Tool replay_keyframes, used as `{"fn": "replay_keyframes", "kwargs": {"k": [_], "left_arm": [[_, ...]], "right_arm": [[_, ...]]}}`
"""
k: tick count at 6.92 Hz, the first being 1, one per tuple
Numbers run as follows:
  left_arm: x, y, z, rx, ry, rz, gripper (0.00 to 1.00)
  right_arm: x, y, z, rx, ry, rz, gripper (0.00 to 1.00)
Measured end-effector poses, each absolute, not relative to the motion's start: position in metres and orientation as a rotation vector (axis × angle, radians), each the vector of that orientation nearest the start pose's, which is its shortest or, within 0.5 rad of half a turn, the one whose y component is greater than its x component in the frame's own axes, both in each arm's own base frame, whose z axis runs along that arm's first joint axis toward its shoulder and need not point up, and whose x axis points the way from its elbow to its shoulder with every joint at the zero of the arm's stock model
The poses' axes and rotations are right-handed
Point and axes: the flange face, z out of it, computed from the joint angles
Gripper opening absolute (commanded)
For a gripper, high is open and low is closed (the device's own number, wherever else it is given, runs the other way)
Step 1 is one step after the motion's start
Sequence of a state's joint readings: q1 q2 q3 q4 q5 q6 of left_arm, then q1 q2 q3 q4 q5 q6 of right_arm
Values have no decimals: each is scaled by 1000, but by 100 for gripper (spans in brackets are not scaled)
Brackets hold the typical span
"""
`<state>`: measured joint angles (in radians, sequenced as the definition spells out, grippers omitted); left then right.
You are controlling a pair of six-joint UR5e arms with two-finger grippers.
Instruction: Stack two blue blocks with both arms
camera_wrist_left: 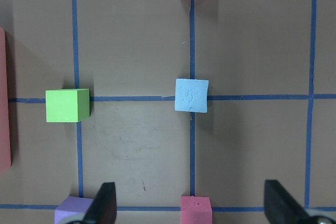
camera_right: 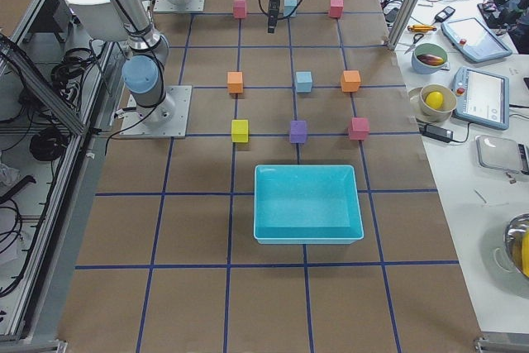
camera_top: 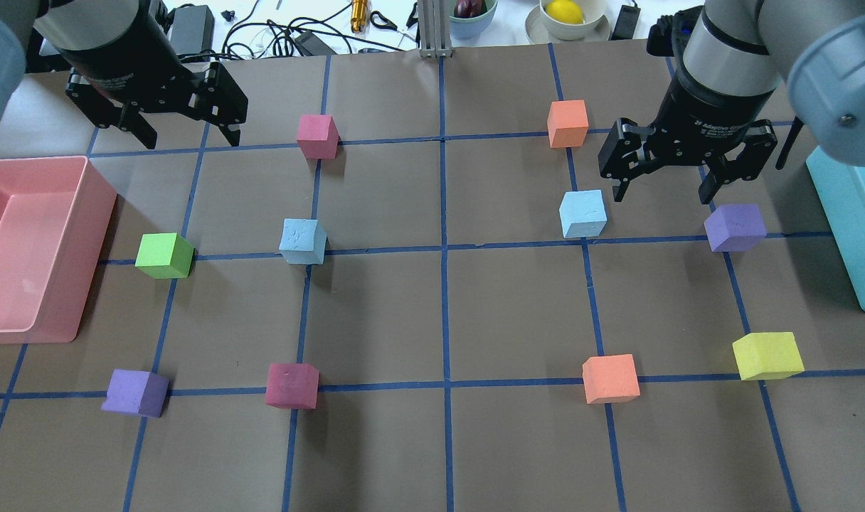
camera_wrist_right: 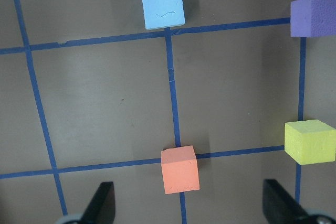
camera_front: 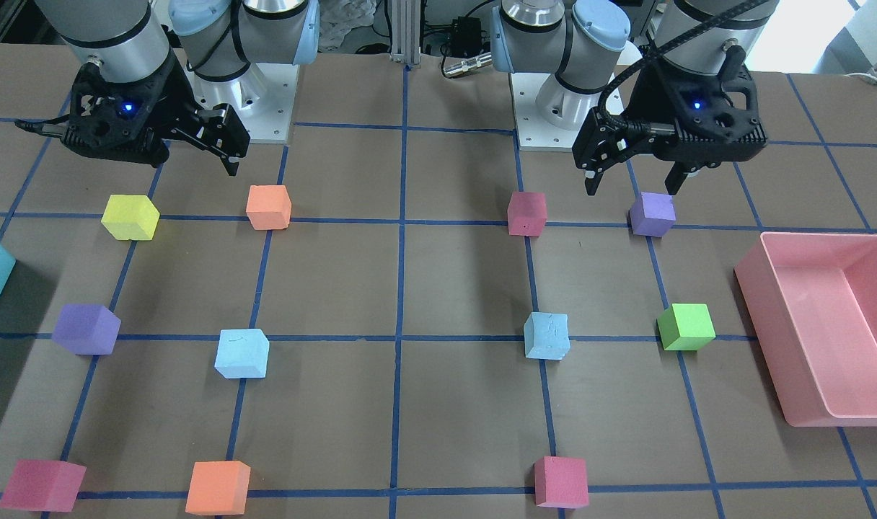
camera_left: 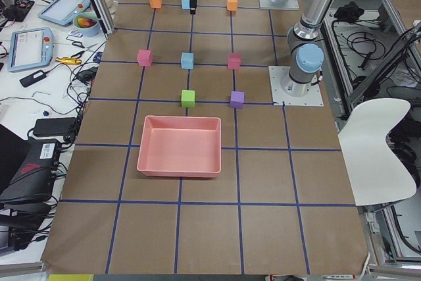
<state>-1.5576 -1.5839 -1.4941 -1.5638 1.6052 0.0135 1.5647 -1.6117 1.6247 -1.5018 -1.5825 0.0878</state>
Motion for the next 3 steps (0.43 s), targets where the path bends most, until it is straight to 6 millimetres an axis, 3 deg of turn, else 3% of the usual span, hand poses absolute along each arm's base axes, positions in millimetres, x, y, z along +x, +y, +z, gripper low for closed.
{"fn": "replay_keyframes", "kwargs": {"k": [2, 3], "left_arm": [[-127, -519, 496, 5, 3115, -50, 100], [-127, -534, 473, 8, 3118, -23, 100]], "right_arm": [[129, -469, 471, 144, 3150, 136, 100], [130, -475, 460, 137, 3148, 158, 100]]}}
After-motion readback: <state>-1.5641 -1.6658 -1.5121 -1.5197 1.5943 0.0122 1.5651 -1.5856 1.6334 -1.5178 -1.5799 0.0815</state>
